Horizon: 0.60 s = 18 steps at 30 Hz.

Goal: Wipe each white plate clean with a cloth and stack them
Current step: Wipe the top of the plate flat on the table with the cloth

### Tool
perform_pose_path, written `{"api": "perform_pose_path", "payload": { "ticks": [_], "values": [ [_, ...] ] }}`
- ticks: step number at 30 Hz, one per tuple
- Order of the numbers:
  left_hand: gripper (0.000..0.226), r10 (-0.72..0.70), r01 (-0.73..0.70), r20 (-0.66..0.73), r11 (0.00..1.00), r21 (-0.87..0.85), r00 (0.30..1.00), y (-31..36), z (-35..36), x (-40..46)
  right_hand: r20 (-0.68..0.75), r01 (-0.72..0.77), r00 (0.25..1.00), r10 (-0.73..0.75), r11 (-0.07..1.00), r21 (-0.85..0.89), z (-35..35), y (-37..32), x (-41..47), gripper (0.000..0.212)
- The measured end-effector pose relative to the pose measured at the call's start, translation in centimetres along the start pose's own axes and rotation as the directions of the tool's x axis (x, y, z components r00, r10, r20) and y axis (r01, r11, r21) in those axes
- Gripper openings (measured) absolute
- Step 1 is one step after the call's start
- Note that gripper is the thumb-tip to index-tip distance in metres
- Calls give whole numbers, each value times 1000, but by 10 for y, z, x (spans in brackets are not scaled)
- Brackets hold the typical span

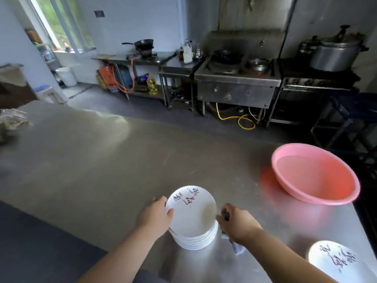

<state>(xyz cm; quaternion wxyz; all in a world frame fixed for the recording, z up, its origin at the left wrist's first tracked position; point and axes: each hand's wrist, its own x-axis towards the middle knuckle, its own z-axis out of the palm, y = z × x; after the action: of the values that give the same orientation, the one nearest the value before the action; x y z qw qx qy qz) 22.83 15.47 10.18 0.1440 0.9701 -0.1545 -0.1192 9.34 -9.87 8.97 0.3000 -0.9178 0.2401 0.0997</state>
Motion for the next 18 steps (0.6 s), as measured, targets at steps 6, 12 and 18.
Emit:
{"api": "perform_pose_path", "payload": {
  "ticks": [6,12,18],
  "values": [
    [16,87,-78,81,991,-113,993,-26,5,12,-63,-133,990,129,989,-58,25,-30,15,22],
    [15,120,-120,4,993,-9,993,-24,14,10,-117,-161,983,142,972,-169,29,-46,7,19],
    [5,107,-107,-13,964,-245,994,-23,14,13,-107,-200,976,188,973,-115,31,-54,0,15]
  ]
}}
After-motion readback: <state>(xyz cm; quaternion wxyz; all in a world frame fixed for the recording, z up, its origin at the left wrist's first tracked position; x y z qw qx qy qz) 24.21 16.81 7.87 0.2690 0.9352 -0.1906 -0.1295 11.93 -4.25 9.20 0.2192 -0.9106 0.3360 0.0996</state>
